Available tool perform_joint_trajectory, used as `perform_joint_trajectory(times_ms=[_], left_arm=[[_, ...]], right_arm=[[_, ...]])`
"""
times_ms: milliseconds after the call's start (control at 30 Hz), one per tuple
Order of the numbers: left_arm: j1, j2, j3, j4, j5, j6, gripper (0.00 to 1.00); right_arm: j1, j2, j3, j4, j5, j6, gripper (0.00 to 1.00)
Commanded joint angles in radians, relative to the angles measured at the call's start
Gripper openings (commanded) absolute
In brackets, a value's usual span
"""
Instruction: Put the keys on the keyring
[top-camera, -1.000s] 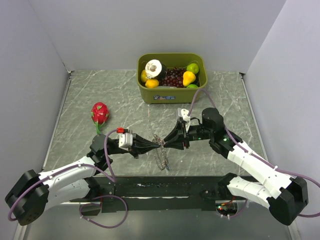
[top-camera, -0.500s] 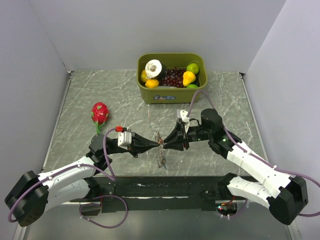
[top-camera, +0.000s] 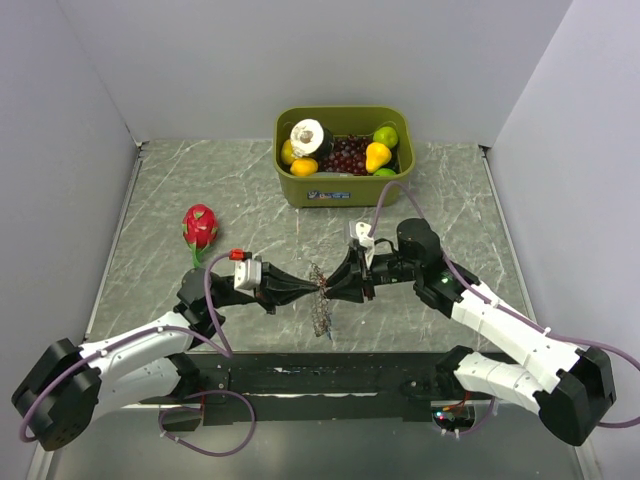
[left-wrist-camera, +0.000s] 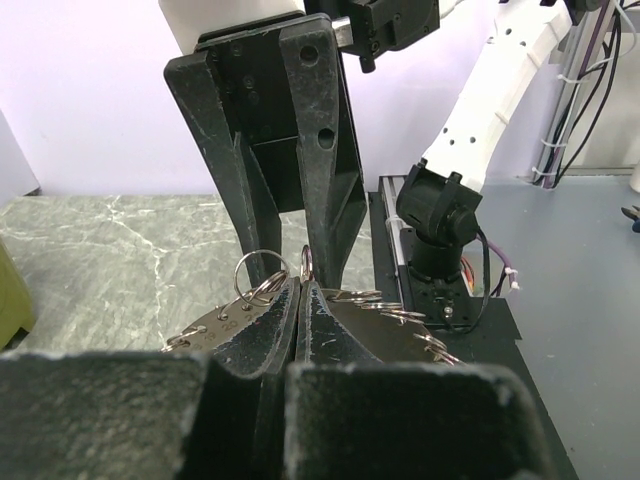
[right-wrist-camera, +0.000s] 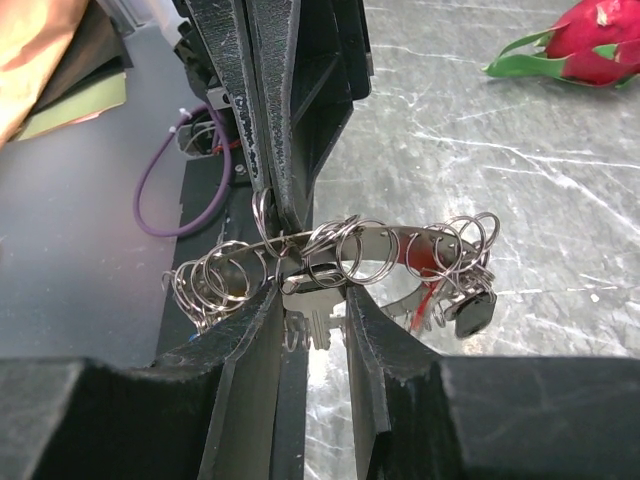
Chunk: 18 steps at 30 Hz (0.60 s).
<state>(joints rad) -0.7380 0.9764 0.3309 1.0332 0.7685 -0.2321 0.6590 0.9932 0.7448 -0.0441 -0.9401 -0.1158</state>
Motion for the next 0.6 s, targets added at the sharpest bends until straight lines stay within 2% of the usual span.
perform_joint_trajectory(times_ms=[0,267,433,567], left_arm=[[0.006,-0.002,0.031,0.214,0.009,-0.039,0.01],[0.006,0.022,0.034,0.226,0.023,-0.049,0.01],[0.006,0.021,0.036,0.188,0.028,-0.035,0.01],[0.006,0.012,0.033,0.150,0.023,-0.013,0.01]], right_arm=[[0.025,0.007,-0.012,-0.022,0.067,-0.021,0.00],[0.080,0.015,0.001,-0.027,0.182,-0.018,0.00],[0.119,0.005,0.004,-0.007,0.289,-0.004,0.00],[0.122,-0.028,-0.013,0.006,0.316,0.001,0.00]])
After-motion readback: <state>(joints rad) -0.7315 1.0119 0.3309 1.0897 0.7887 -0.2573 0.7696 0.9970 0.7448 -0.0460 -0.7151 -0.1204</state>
